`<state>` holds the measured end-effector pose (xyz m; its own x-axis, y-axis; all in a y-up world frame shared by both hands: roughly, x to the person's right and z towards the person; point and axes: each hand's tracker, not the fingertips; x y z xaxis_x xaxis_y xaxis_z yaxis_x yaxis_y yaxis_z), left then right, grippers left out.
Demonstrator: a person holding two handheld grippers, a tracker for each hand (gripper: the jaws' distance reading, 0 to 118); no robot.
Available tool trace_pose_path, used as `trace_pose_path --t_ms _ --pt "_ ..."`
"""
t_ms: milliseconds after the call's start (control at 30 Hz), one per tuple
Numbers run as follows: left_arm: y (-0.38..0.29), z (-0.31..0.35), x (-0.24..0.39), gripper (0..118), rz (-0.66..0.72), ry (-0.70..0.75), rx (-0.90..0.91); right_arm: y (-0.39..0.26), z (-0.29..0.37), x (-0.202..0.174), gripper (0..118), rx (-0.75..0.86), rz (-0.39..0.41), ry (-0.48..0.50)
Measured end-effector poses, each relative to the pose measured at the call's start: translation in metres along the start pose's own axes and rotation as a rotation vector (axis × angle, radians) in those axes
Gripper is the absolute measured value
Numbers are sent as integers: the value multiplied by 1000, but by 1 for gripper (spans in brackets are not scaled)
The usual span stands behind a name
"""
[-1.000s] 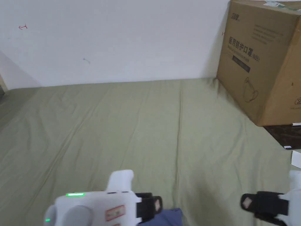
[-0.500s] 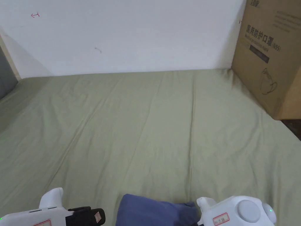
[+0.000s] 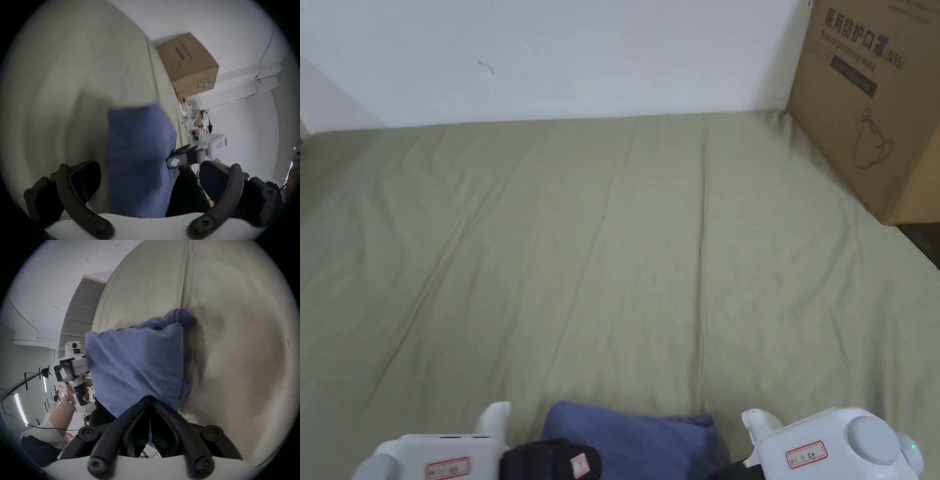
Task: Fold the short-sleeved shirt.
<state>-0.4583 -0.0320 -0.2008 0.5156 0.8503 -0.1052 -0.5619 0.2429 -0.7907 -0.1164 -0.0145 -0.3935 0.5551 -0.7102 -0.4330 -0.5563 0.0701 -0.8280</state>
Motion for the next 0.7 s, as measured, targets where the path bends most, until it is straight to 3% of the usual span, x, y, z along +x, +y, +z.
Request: trace_pose_path --t_ms 100,233,267,300,333,367,400,533,700 --pt "0 -15 5 118 -121 -46 28 -1 0 6 1 1 -32 29" --pt "7 -8 -15 117 53 -146 96 -3 -1 16 1 8 -113 96" --pt "8 -4 -15 110 31 -116 86 -3 -2 21 1 13 -156 118" --pt "9 -1 -15 89 11 -49 84 -4 -2 24 1 16 -188 135" --pt "9 -1 -14 36 -27 121 65 -5 -2 25 1 21 -204 144" --pt "6 -7 -16 28 -18 138 25 -5 -2 26 1 26 -207 180" --pt "6 -6 -16 28 40 27 54 -6 -1 24 1 30 -204 158" --pt "3 7 8 27 39 22 73 -6 4 6 1 40 -179 68" --pt "5 66 43 26 -65 -5 142 -14 31 -37 1 143 -63 2"
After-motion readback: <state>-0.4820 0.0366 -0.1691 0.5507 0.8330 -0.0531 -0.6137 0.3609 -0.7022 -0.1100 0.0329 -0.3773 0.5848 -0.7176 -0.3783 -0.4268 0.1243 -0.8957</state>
